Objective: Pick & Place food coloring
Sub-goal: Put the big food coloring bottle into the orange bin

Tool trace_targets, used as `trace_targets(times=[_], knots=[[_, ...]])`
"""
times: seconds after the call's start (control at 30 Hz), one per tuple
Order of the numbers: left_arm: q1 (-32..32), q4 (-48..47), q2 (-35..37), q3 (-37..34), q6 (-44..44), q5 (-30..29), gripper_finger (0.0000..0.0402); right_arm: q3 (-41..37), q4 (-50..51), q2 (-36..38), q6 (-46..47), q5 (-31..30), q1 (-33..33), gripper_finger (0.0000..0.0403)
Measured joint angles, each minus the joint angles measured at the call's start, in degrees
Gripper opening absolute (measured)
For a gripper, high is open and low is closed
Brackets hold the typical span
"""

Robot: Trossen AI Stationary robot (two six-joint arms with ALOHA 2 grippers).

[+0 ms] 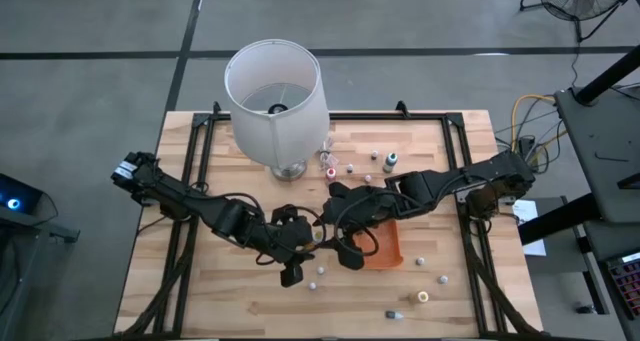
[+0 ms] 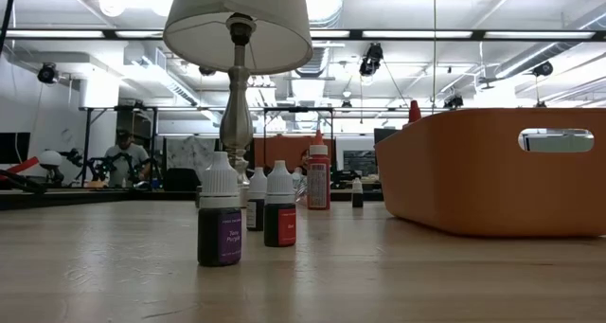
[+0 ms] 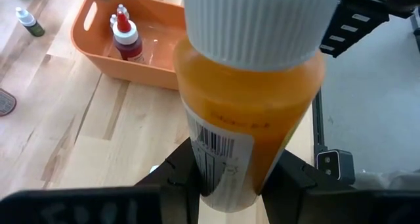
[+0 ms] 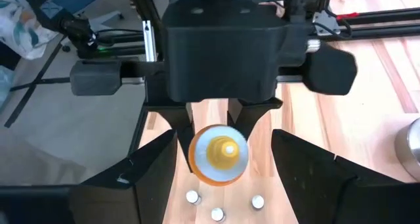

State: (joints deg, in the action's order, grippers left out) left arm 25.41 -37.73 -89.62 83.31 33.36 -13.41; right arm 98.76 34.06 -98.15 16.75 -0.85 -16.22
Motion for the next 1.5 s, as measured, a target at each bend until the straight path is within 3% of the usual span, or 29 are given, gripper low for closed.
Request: trace_targets(times=[0.77, 1.5], knots=[[0.0, 0.0, 0.0, 0.0, 0.3, 0.0, 0.0094, -1.0, -2.2, -0.6, -0.2, 0.9, 0.1, 0.0234], [0.0, 0.1, 0.0, 0.0, 0.8, 0.3, 0.0094, -1.4, -1.3, -0.6, 0.6, 3.3, 0.2, 0.0130]])
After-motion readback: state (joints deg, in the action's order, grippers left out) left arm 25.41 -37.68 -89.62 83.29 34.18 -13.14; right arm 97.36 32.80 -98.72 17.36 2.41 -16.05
